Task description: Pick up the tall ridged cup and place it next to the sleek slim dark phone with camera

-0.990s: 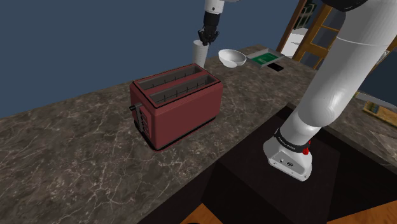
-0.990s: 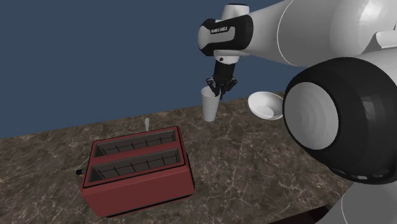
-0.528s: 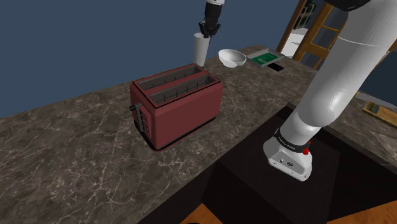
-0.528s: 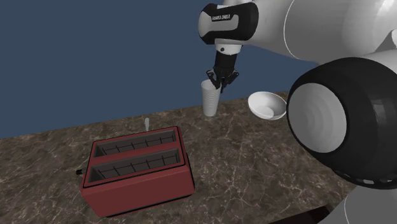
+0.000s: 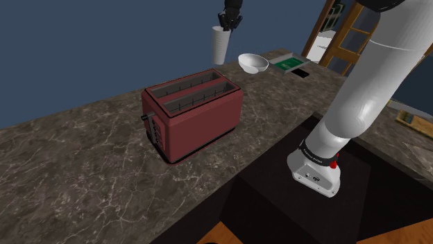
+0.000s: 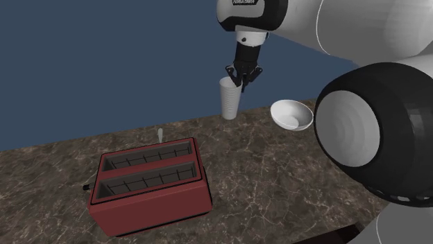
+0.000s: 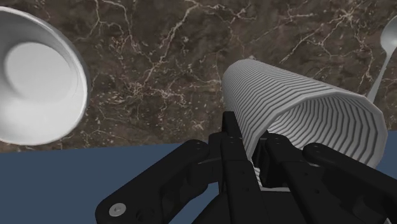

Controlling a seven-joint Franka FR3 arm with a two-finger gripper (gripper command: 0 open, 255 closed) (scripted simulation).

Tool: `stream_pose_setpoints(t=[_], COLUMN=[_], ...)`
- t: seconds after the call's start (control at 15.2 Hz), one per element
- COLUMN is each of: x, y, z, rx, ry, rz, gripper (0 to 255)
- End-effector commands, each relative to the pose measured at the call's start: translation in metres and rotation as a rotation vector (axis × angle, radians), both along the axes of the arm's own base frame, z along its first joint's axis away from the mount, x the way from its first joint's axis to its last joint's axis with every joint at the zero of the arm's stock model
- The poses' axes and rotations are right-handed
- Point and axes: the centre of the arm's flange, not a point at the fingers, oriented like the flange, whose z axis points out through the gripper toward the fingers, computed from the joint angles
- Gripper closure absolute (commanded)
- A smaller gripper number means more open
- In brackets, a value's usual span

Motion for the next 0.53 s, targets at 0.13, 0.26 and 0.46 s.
stream_pose_setpoints(t=[0.13,0.26,0.46], x=[-0.001,-0.001,-0.001], y=[0.001,0.001,0.001], z=[0.022,0.033,0.049], rx=[0.000,0.000,0.000], ry=[0.000,0.000,0.000], rz=[0.000,0.000,0.000], gripper=[255,255,255])
